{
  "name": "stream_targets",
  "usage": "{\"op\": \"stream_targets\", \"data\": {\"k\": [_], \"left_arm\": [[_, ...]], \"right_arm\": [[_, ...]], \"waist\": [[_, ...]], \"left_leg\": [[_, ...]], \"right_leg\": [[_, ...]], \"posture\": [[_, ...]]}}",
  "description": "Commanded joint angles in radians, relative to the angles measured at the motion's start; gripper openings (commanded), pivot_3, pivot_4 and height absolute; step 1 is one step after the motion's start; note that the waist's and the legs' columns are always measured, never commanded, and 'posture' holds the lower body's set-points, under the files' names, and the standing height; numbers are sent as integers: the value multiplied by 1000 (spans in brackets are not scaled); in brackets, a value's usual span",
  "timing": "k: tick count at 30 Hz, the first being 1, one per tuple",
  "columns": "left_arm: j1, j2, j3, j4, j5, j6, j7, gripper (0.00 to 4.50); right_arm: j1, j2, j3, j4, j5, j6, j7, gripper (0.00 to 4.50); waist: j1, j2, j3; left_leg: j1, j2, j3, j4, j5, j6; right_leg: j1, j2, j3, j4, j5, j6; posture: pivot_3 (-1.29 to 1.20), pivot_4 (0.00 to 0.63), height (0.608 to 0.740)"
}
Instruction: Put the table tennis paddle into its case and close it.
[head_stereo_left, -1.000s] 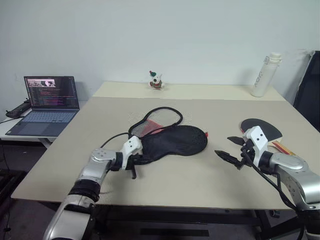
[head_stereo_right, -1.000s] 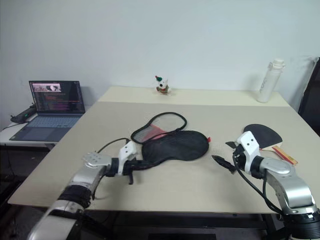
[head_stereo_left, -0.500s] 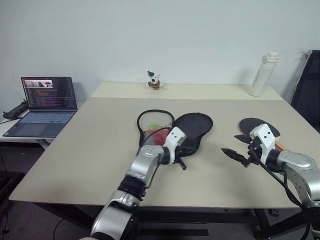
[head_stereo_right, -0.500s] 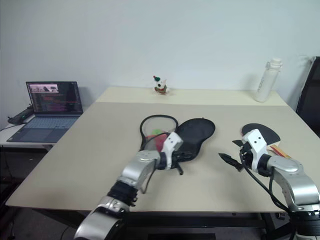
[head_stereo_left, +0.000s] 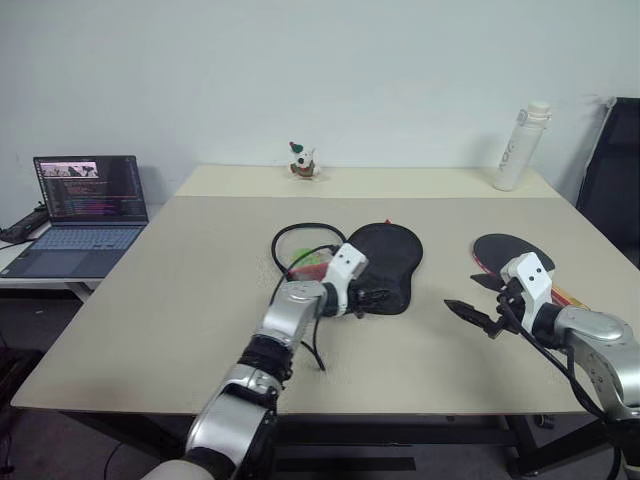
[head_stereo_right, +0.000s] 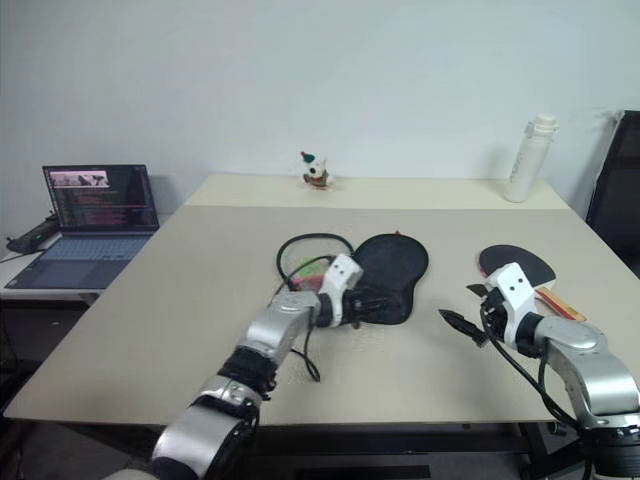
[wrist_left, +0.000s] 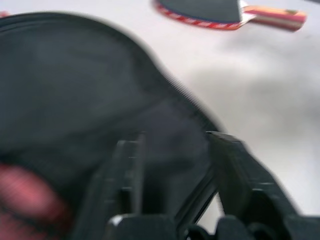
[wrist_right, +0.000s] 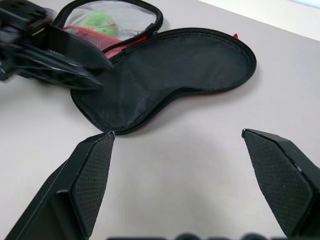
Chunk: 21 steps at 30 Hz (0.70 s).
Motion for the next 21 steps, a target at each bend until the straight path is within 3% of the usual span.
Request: {"op": "stream_targets", "data": {"k": [1, 11, 21], "left_arm": [[80, 90, 86, -196, -136, 86, -114, 2655], [161, 259, 202, -306, -245, 115, -155, 2655], [248, 313, 251, -392, -283, 144, -103, 2655]], "right_arm": [[-72, 42, -24, 9, 37, 56, -51, 4500], [-281, 217, 24, 176, 42, 232, -190, 4500], [-409, 364, 118, 499, -112, 77, -288, 4500]], "waist": [[-10, 0, 0], [-9, 0, 0], [-14, 0, 0]], "left_leg": [[0, 1, 0, 0, 0, 0], [0, 1, 0, 1, 0, 0], [-1, 1, 3, -1, 0, 0]], "right_leg": [[0, 0, 0, 0, 0, 0], [0, 0, 0, 1, 1, -2], [-5, 0, 2, 2, 4, -7]], "posture": [[0, 150, 740], [0, 150, 740], [0, 150, 740]]}}
